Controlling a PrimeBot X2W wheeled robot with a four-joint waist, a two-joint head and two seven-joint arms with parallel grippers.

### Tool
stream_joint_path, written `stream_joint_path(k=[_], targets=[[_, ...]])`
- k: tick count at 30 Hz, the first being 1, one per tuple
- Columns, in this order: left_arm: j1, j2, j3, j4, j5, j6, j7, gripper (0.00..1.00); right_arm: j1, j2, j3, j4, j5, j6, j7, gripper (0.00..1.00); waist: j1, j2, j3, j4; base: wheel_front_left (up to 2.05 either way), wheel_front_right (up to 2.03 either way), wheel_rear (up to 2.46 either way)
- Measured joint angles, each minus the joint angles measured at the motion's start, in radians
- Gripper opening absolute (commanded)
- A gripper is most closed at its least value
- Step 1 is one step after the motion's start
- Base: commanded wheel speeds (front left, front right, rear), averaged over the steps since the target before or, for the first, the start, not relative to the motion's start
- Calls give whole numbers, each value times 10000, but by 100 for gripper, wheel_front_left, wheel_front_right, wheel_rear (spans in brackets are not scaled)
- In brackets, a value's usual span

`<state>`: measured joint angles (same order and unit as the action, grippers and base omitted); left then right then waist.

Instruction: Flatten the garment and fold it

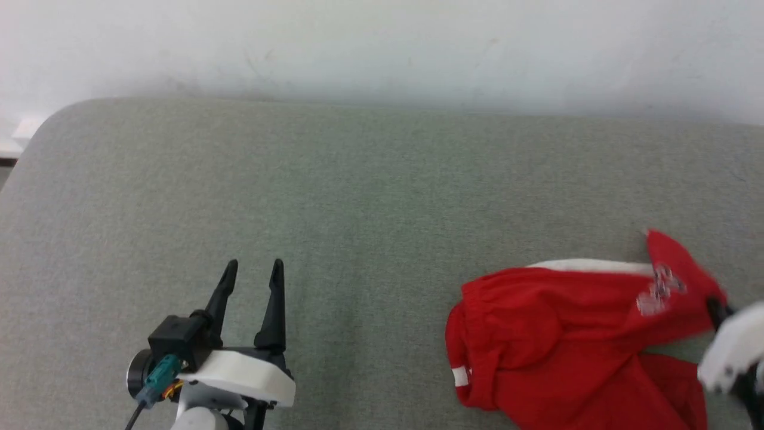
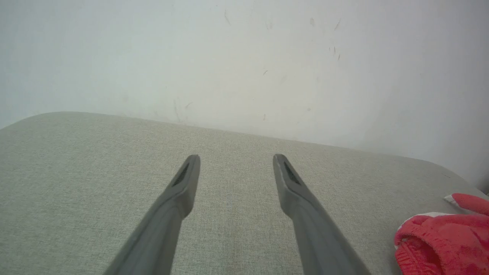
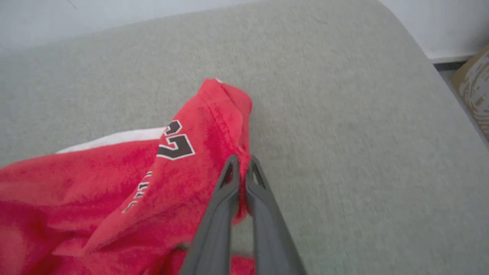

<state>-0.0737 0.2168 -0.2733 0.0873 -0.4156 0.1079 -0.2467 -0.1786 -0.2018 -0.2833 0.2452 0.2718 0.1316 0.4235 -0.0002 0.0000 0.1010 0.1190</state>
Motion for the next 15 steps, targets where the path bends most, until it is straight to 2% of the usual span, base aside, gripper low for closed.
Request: stream_joint_path(k=[3,4,5,6,7,10,15], targets=[[136,40,15,-38,-42,75,13,100,1529,748,-696,-1055,-196,-2,428,0,0,0,-124,-200,0,0,0],[155,54,25,-46,-77,75,25,100,1971,982,-796,-1317,-226,-2,529,15,0,0,-161,-262,0,0,0],[168,69,31,-52,-92,79,63,100,2365,1174,-882,-1530,-238,-2,581,46,0,0,-194,-320,0,0,0],[198,79,46,-56,-105,88,90,100,2720,1308,-945,-1743,-257,-2,566,100,0,0,-221,-379,0,0,0],[278,81,61,-56,-163,105,134,100,3171,1448,-1049,-2173,-234,-2,121,100,0,0,-259,-481,0,0,0],[336,92,86,-36,-178,171,190,100,3263,1484,-1078,-2773,-240,-2,-1279,100,1,0,-294,-578,0,0,0],[365,105,105,4,-240,339,370,100,3218,1480,-685,-3110,-309,-2,-3104,100,1,0,-404,-603,0,0,0]])
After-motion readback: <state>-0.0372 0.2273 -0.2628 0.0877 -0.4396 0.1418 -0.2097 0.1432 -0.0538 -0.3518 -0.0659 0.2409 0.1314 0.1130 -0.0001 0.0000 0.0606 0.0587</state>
